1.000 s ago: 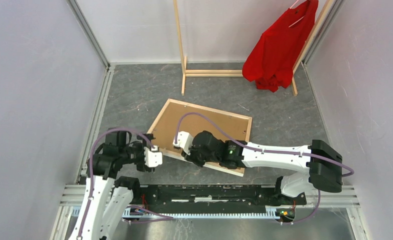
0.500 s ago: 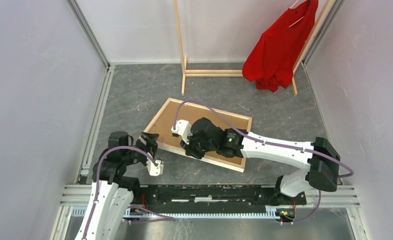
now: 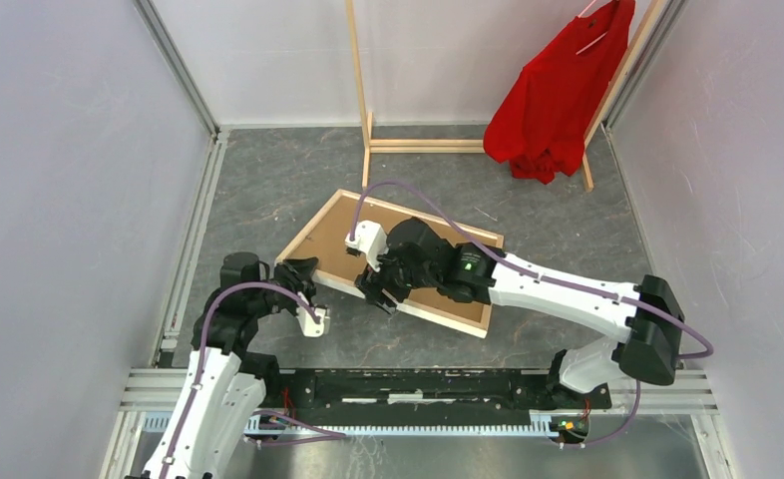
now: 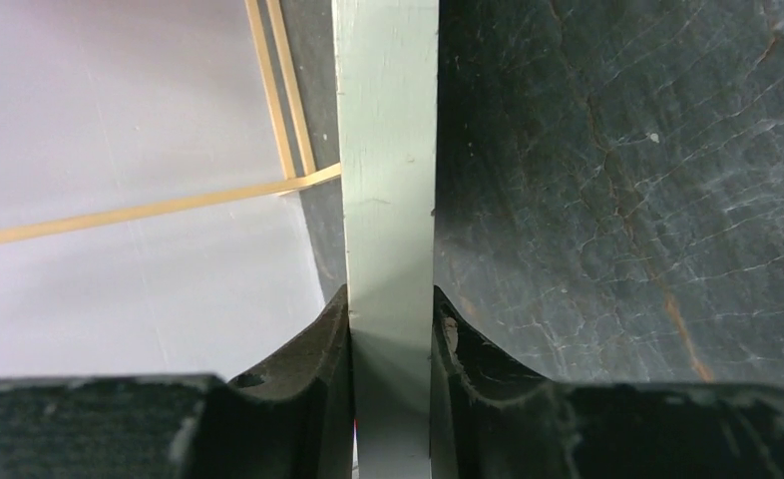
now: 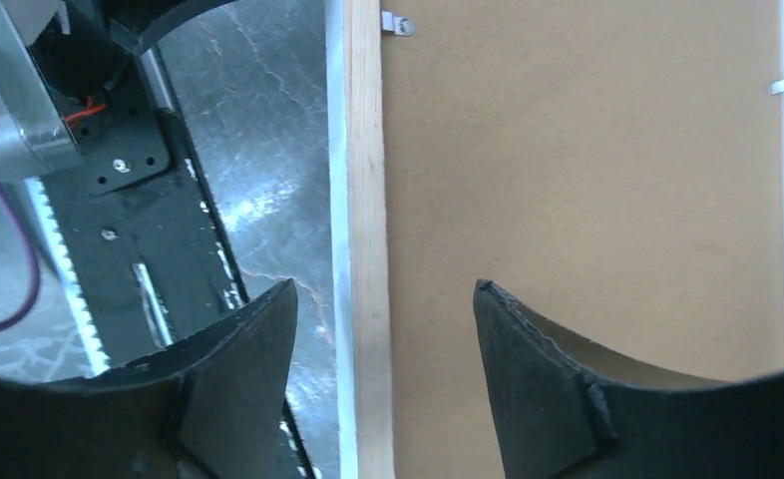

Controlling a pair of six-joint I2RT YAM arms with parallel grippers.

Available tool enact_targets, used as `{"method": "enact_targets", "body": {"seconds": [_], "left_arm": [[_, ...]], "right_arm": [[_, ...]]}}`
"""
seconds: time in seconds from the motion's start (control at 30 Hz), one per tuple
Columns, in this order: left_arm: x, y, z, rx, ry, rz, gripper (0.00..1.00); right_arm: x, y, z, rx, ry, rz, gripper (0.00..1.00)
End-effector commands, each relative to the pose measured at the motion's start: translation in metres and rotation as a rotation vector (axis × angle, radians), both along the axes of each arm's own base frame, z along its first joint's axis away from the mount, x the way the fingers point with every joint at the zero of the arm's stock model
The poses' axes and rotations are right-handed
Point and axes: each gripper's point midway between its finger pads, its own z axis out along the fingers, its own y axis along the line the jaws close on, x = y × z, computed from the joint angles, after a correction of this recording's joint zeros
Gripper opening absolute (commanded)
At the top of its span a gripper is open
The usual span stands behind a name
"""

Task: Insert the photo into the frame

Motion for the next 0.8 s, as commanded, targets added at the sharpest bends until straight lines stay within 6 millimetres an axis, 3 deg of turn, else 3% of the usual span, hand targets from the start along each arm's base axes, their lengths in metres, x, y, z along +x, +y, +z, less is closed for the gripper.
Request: {"method": "enact_targets", "body": {"seconds": [0.0, 0.13, 0.47, 0.6, 0.77], "left_arm": [[0.007, -0.007, 0.034, -0.067, -0.037, -0.001, 0.10], [0.006, -0.009, 0.038, -0.089, 0.000, 0.003, 0.11], [0.007, -0.010, 0.046, -0.129, 0.067, 0.031, 0.10], [0.009, -0.010, 0.052, -0.161, 0.099, 0.057, 0.08], [0.009, -0.011, 0.061, -0.198, 0.117, 0.077, 0.07]], "right_arm": [[0.018, -0.015, 0.036, 0.050, -0.190, -0.011, 0.75], [0.013, -0.033, 0.029, 0.029, -0.265, 0.004, 0.80], [-0.004, -0.046, 0.011, -0.147, -0.431, 0.068, 0.84], [0.022, -0.062, 0.007, -0.285, -0.553, -0.064, 0.83], [0.045, -0.072, 0.013, -0.344, -0.652, -0.195, 0.67]]}}
